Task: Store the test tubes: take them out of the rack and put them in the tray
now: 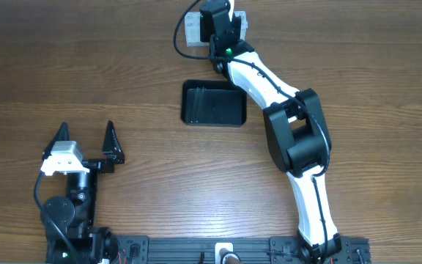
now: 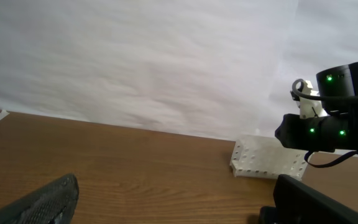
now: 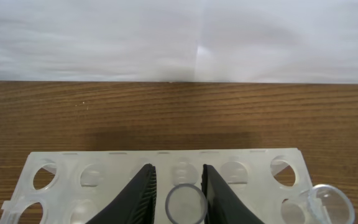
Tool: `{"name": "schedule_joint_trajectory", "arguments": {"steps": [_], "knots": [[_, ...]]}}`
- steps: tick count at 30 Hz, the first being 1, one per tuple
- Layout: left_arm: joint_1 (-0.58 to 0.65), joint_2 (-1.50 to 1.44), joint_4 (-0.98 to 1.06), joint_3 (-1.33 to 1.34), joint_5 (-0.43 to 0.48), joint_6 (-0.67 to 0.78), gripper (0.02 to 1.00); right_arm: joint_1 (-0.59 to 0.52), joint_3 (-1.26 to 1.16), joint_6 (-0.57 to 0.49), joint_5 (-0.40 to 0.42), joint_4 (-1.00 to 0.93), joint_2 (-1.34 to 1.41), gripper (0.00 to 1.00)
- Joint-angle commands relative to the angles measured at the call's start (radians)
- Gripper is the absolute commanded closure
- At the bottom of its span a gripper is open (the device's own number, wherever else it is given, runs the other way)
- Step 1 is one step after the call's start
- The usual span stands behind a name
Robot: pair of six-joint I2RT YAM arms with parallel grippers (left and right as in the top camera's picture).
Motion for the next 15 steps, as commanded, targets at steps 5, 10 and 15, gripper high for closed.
{"name": "schedule_joint_trajectory", "arguments": {"steps": [5,10,15], "knots": [[0.006,-0.007,0.003,-0.010,0.014,0.014,0.020,-0.007,0.027,-0.002,0.030,0.003,0.022,0.814],[0.006,-0.007,0.003,-0.010,0.014,0.014,0.020,-0.005,0.027,-0.005,0.040,0.003,0.022,0.836],[0.006,-0.007,0.003,-0.010,0.014,0.014,0.020,0.003,0.027,-0.018,0.041,0.014,0.022,0.844]]}}
